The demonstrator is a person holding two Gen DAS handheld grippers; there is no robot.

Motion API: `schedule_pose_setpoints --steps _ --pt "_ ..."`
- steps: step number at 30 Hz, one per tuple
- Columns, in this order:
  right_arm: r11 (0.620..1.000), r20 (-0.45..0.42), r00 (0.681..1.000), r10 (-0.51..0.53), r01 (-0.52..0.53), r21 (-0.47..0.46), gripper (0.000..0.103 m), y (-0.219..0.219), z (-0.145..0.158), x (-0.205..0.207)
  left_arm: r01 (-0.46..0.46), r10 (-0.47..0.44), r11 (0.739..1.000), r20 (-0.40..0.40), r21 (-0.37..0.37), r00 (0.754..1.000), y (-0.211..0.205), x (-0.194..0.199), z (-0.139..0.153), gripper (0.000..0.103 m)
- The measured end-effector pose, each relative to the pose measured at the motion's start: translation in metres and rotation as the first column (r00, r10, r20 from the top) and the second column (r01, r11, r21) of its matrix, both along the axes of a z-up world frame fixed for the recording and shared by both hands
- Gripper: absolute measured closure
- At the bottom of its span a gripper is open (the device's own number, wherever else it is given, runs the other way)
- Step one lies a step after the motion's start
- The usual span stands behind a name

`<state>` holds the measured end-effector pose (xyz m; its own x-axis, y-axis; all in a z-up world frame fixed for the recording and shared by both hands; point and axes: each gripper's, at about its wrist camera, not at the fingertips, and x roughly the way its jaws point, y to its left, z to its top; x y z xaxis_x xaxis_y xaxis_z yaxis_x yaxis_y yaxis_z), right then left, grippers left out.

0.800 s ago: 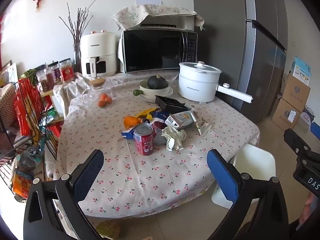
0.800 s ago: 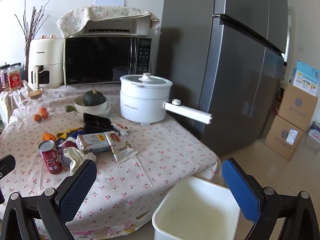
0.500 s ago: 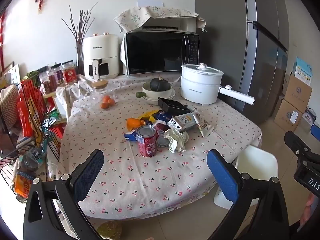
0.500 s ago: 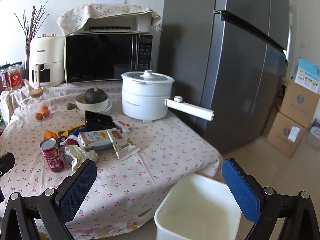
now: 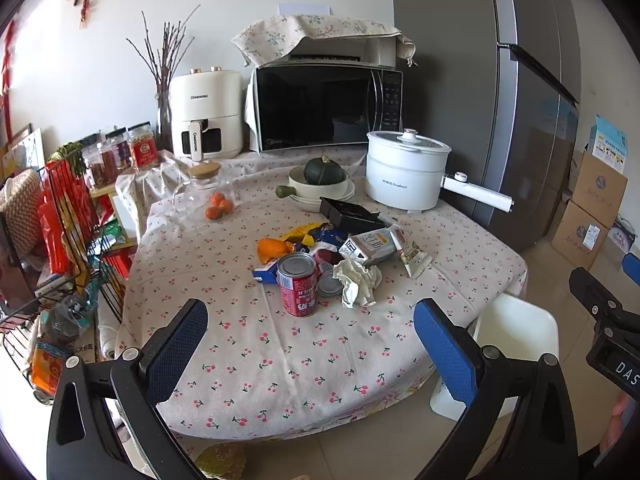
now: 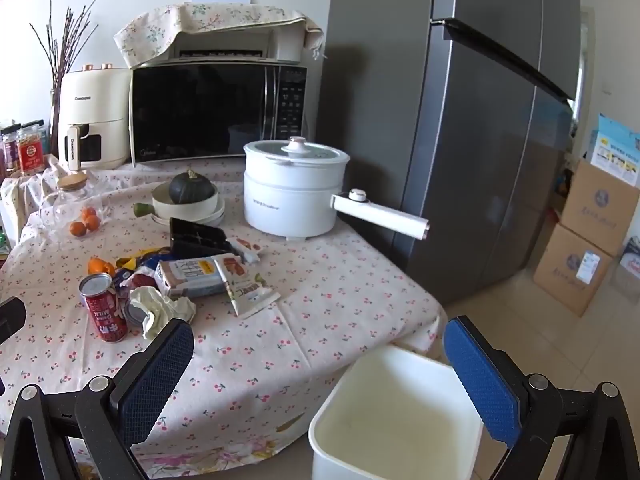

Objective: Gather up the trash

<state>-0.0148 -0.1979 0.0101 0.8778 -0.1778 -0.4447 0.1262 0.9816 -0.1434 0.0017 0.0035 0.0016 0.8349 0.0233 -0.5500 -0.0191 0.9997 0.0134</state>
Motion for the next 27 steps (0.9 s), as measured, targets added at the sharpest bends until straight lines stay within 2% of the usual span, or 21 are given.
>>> schedule_pose_setpoints --steps 27 --pt "1.0 0.006 1.0 -0.014 0.014 0.003 0.0 -0.006 0.0022 0.0008 0.011 -0.011 1.0 0.02 0.006 1.0 -0.0063 -0.0032 0.0004 0.0"
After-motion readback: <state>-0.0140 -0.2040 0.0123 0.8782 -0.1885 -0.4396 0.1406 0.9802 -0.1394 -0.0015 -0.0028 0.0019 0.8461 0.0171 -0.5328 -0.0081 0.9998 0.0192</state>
